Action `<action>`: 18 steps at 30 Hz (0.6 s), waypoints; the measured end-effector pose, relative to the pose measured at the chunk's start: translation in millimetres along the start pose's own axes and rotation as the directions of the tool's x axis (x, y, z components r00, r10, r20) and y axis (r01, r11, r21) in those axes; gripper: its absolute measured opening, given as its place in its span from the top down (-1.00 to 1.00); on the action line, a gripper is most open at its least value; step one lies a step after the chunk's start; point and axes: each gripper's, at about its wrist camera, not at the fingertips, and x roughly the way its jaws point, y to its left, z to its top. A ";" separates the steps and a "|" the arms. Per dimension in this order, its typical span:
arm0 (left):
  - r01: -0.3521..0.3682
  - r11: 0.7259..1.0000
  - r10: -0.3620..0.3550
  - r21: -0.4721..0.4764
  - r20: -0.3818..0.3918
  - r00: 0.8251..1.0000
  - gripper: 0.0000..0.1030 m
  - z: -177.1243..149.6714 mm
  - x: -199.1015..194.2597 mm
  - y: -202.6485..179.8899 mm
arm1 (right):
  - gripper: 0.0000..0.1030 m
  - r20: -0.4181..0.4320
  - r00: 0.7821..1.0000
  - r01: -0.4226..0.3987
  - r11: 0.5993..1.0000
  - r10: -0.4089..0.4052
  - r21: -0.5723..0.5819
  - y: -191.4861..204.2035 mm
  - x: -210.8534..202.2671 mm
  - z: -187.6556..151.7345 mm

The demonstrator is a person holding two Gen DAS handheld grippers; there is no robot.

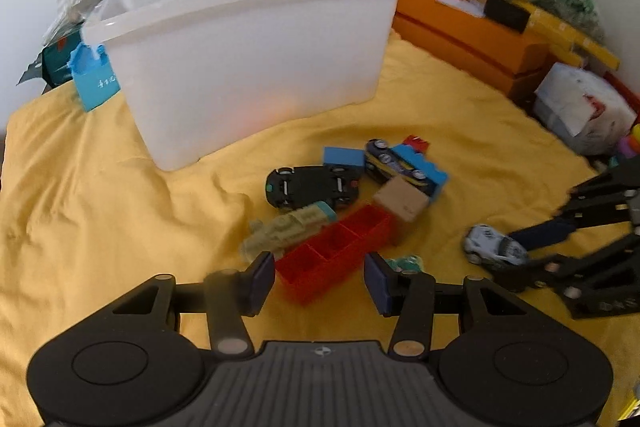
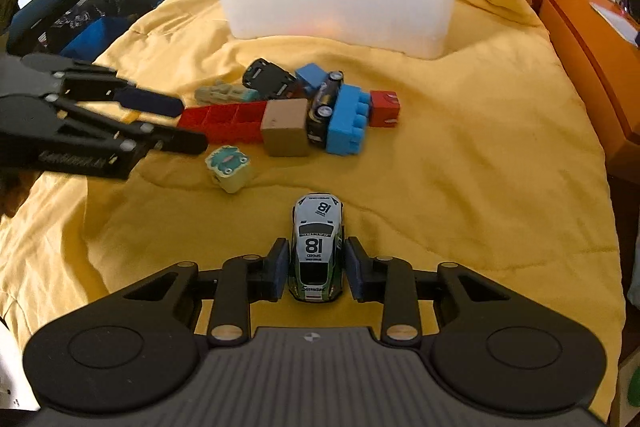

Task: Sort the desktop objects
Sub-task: 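Move both open tools back down to the toy pile, then grasp the long red duplo brick with the left tool while the right grasps the white race car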

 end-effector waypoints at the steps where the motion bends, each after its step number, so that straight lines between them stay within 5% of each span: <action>1: 0.003 1.000 -0.003 0.006 -0.006 1.000 -0.05 2.1 3.9 -0.7 | 0.34 -0.003 1.000 0.000 1.000 0.000 0.000 0.0 1.5 0.6; 7: 0.079 0.995 -0.076 0.064 -0.040 0.996 -0.09 5.4 15.5 -15.2 | 0.32 -0.009 1.000 -0.003 1.000 0.003 0.019 0.6 1.7 -1.7; 10: 0.069 0.996 -0.066 0.060 -0.054 0.996 -0.07 1.4 20.2 -18.0 | 0.30 -0.009 1.000 -0.003 1.000 0.003 0.027 -2.2 1.4 -2.1; 13: 0.056 0.997 -0.053 0.058 -0.045 0.998 0.17 0.3 17.9 -18.5 | 0.30 -0.005 1.000 0.001 1.000 -0.001 0.021 -3.1 1.3 -1.6; 18: 0.058 0.998 -0.058 -0.018 0.006 0.998 0.17 -5.1 -3.6 -10.2 | 0.35 0.017 1.000 -0.002 1.000 0.001 0.023 -7.4 -2.1 -0.5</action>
